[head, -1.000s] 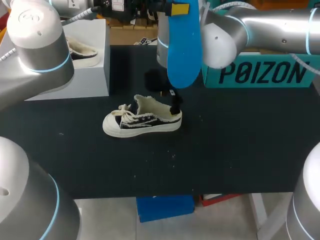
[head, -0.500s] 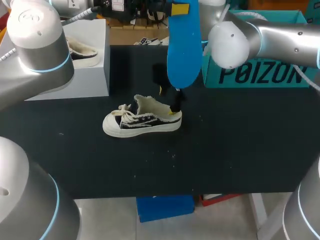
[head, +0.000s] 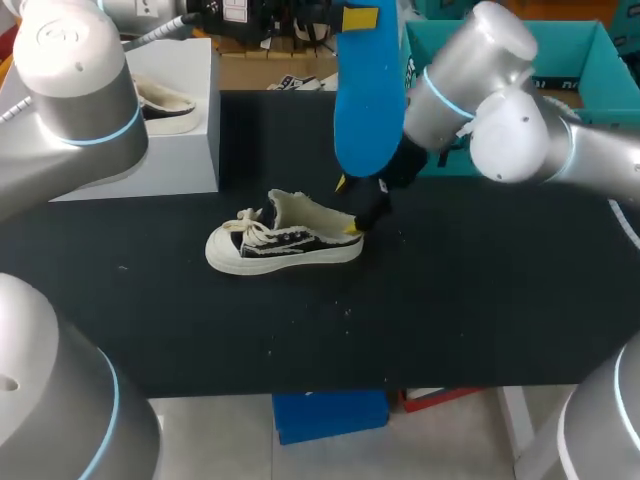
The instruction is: Take the shoe out of the shoebox, open the shoe tongue, remove and reinsert the insole, then place the shoe into the shoebox
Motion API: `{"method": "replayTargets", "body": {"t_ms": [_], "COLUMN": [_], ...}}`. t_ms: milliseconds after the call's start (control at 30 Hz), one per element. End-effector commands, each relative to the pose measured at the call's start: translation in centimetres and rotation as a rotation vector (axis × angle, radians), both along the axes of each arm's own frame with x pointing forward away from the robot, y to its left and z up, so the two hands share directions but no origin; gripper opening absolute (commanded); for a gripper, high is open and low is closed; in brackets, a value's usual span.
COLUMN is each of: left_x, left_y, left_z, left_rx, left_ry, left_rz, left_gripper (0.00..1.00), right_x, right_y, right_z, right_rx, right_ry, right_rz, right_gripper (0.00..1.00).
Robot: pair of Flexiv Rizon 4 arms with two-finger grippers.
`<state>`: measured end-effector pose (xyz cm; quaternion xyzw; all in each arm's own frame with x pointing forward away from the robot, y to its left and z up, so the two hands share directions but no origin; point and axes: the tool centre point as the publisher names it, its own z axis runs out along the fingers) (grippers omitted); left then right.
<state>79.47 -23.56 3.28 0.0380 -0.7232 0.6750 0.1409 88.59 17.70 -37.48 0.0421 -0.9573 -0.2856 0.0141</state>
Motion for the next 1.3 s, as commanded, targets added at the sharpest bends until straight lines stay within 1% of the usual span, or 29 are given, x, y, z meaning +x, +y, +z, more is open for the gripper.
{"method": "replayTargets", "body": {"t_ms": [33,367,667,967,1200,1300], "left_x": [-0.1,-0.1,-0.1,-0.1,-0.1,-0.1], "left_y": [-0.1,-0.1,-0.1,-0.1,-0.1,-0.1], "left_z": [0.0,0.0,0.0,0.0,0.0,0.0], "left_rx": [0.002,0.002,0.002,0.002,0.002,0.002], "left_ry": [0.000,0.000,0.000,0.000,0.000,0.000], "left_rz": [0.003,0.003,0.003,0.003,0.003,0.003], "left_gripper": [0.00,0.00,0.00,0.00,0.00,0.00], "right_x": [-0.3,0.2,0.4,0.3,0.2,0.2], "right_y": [-0.5,-0.3,0.0,-0.1,-0.2,-0.4], "right_z": [-0.7,-2.2,-3.7,-5.3,-5.4,-5.2], "right_rx": [0.168,0.279,0.326,0.333,0.331,0.301], "right_ry": [0.006,0.022,0.025,0.052,0.061,0.066], "right_rz": [-0.018,-0.051,-0.035,-0.038,-0.043,-0.041], "right_gripper": [1.00,1.00,1.00,1.00,1.00,1.00]}}
